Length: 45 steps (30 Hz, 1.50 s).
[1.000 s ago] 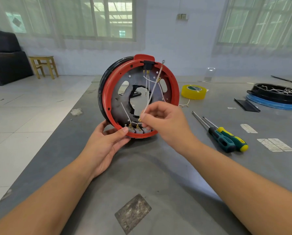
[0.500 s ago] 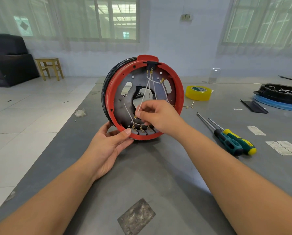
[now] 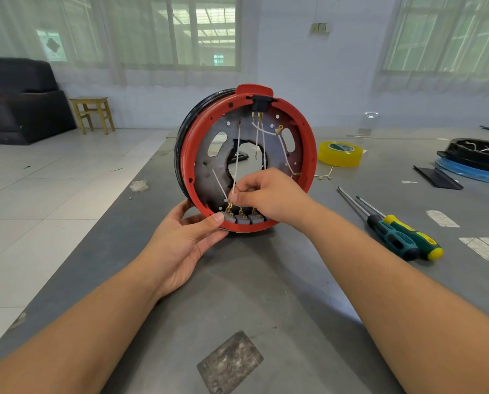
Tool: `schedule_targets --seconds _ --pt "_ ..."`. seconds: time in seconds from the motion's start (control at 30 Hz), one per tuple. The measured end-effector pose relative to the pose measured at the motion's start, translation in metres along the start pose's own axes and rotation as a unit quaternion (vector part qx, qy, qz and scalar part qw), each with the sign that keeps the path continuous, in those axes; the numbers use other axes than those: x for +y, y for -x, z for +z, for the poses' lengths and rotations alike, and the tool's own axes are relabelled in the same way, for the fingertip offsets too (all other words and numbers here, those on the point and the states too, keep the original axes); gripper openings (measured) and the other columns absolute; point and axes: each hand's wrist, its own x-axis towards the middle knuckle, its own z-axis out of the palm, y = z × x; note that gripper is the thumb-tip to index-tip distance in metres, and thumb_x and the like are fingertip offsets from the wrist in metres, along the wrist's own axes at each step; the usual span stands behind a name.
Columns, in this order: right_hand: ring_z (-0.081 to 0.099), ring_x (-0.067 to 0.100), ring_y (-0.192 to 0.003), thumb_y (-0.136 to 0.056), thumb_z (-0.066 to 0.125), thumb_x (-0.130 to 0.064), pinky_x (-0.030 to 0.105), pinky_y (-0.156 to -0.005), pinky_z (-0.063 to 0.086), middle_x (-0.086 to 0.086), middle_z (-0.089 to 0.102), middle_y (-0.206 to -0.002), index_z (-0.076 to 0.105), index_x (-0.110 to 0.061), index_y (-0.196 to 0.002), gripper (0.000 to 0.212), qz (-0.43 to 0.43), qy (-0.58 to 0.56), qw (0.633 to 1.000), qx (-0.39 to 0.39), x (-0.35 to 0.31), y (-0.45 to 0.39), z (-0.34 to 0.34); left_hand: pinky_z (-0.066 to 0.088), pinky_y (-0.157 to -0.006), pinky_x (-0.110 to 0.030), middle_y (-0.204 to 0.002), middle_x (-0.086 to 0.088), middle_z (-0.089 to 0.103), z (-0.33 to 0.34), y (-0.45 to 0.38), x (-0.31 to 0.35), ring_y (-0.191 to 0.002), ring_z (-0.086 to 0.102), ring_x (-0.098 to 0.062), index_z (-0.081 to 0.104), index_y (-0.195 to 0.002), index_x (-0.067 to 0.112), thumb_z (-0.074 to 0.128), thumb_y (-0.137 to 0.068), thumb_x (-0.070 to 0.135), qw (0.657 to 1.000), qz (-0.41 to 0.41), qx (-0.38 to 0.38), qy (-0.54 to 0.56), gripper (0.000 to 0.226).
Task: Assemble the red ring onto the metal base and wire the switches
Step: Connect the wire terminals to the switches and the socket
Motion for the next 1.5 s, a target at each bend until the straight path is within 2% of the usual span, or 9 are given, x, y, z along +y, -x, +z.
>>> schedule_targets --seconds 0.27,0.5,0.63,0.8,0.97,1.17,1.27,1.4,1.5 --pt "0.048 0.004 -0.058 -0.094 0.072 -0.026 0.011 -0.057 0.040 -0.005 0.055 -0.061 0.073 -0.003 -0.087 0.024 -0.024 0.029 0.999 0.012 0.0019 0.0028 0.0051 0.065 -0.079 -0.037 -0.123 -0.026 0.073 -0.0008 0.0001 0.0005 -0.106 0.076 -0.036 0.062 -0.126 0.011 0.081 -0.068 -0.002 1.000 -0.002 0.004 0.004 0.062" --pt "0.046 0.006 -0.056 -0.094 0.071 -0.027 0.018 -0.058 0.042 -0.005 0.053 -0.059 0.072 -0.004 -0.085 0.024 -0.026 0.034 0.999 0.004 0.0038 0.0042 0.0056 0.065 -0.081 -0.038 -0.128 -0.027 0.070 -0.0013 -0.0009 -0.0002 -0.108 0.076 -0.036 0.062 -0.130 0.011 0.081 -0.067 -0.002 1.000 -0.001 0.008 0.000 0.067" --pt "0.041 0.003 -0.048 -0.094 0.071 -0.025 0.009 -0.050 0.036 -0.012 0.045 -0.049 0.069 -0.011 -0.073 0.025 -0.022 0.022 0.999 0.008 0.0038 0.0041 0.0051 0.065 -0.080 -0.037 -0.127 -0.026 0.071 -0.0019 -0.0013 -0.0004 -0.108 0.076 -0.036 0.061 -0.133 0.010 0.081 -0.069 -0.003 1.000 -0.002 0.007 0.006 0.069" --pt "0.044 0.003 -0.051 -0.093 0.072 -0.027 0.011 -0.052 0.039 -0.013 0.050 -0.051 0.072 -0.016 -0.076 0.021 -0.025 0.026 0.999 0.006 0.0047 0.0030 0.0059 0.065 -0.078 -0.036 -0.126 -0.026 0.071 -0.0008 -0.0007 -0.0006 -0.107 0.076 -0.035 0.060 -0.133 0.010 0.080 -0.069 -0.003 1.000 0.000 0.009 0.010 0.069" --pt "0.059 0.014 -0.064 -0.093 0.072 -0.031 0.028 -0.070 0.053 0.007 0.069 -0.072 0.077 -0.016 -0.087 0.017 -0.030 0.047 0.998 -0.002 0.0049 0.0024 0.0057 0.065 -0.077 -0.036 -0.124 -0.026 0.072 0.0000 0.0000 -0.0003 -0.107 0.076 -0.035 0.062 -0.129 0.010 0.079 -0.069 -0.004 1.000 0.000 0.007 0.010 0.064" --pt "0.050 0.001 -0.053 -0.093 0.071 -0.026 0.010 -0.055 0.042 -0.009 0.058 -0.055 0.074 -0.024 -0.077 0.017 -0.030 0.057 0.998 -0.007 0.0031 0.0033 0.0041 0.066 -0.079 -0.037 -0.124 -0.026 0.072 0.0001 0.0007 0.0001 -0.107 0.076 -0.035 0.061 -0.128 0.011 0.079 -0.069 -0.003 1.000 0.000 0.006 0.004 0.064" --pt "0.052 0.003 -0.057 -0.094 0.070 -0.025 0.011 -0.058 0.042 0.001 0.064 -0.064 0.076 -0.018 -0.083 0.014 -0.050 0.076 0.996 -0.001 0.0013 0.0050 0.0037 0.066 -0.081 -0.039 -0.124 -0.026 0.072 0.0000 0.0010 0.0005 -0.107 0.076 -0.035 0.061 -0.128 0.011 0.079 -0.070 -0.003 1.000 -0.003 0.006 0.008 0.062" --pt "0.062 0.007 -0.072 -0.094 0.070 -0.024 0.011 -0.062 0.042 -0.005 0.070 -0.074 0.078 -0.017 -0.090 0.011 -0.074 0.101 0.992 0.014 -0.0006 0.0064 0.0042 0.065 -0.083 -0.040 -0.122 -0.025 0.074 -0.0009 0.0002 0.0007 -0.108 0.076 -0.035 0.060 -0.127 0.011 0.078 -0.070 -0.003 1.000 -0.006 0.003 0.014 0.061" --pt "0.059 0.004 -0.070 -0.094 0.070 -0.024 0.010 -0.062 0.041 -0.006 0.070 -0.073 0.077 -0.017 -0.088 0.012 -0.083 0.111 0.990 0.018 -0.0003 0.0066 0.0047 0.065 -0.086 -0.041 -0.124 -0.026 0.073 -0.0010 -0.0003 -0.0002 -0.110 0.075 -0.035 0.061 -0.127 0.009 0.078 -0.071 -0.003 1.000 -0.004 0.001 0.010 0.060"
